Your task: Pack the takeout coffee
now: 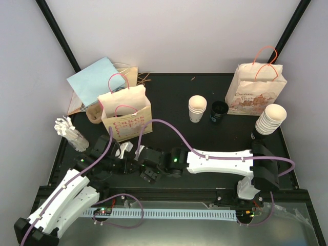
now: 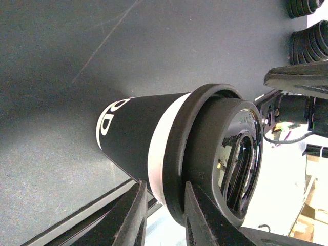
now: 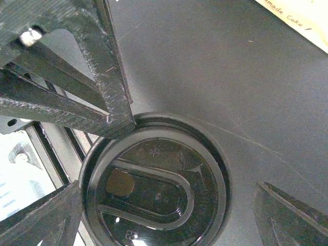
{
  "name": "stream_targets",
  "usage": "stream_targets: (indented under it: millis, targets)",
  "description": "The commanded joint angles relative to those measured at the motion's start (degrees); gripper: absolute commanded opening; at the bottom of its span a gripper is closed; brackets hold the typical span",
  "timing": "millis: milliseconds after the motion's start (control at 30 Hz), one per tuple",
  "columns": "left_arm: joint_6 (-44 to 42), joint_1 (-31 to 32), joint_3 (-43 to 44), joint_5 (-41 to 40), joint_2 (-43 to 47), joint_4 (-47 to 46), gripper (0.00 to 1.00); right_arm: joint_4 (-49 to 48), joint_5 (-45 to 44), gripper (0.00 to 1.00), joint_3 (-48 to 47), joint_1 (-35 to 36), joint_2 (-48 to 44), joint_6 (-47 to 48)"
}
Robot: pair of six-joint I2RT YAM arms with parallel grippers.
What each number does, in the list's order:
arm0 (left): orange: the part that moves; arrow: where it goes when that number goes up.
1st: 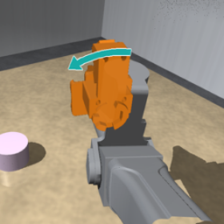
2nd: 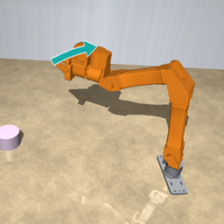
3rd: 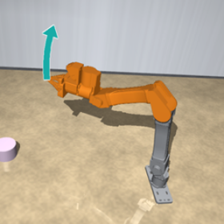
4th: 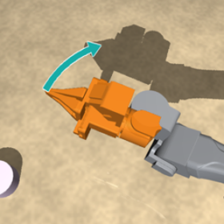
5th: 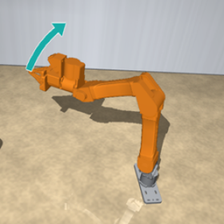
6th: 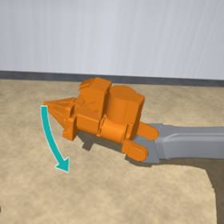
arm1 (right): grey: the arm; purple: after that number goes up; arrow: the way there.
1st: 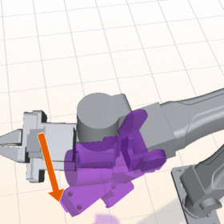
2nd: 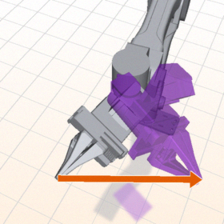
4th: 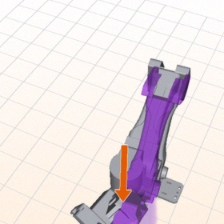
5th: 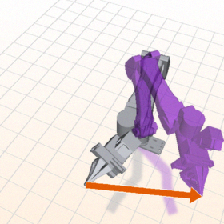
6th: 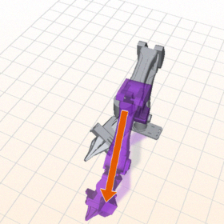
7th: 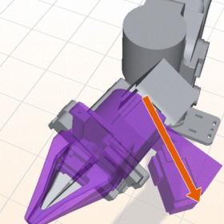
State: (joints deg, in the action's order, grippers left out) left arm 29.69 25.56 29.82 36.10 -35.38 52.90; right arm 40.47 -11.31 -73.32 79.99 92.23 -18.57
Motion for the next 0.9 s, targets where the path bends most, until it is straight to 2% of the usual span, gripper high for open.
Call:
stream_targets:
  millis: [0, 467, 867]
  targets:
    - [-1.07, -0.33, -0.47, 1.06, -0.49, 0.27, 0.22, 1.23, 1.3, 0.92, -1.65, -0.51, 1.25, -1.29]
    - [-0.85, -0.25, -0.73, 2.18, -0.75, -0.6, 0.21, 2.23, 2.78, 0.81, -2.53, -0.72, 2.41, -0.85]
    - [-0.26, -0.25, -1.28, 2.8, -0.36, -1.13, 0.21, 3.05, 4.57, 0.79, -2.4, -0.72, 3.11, -0.43]
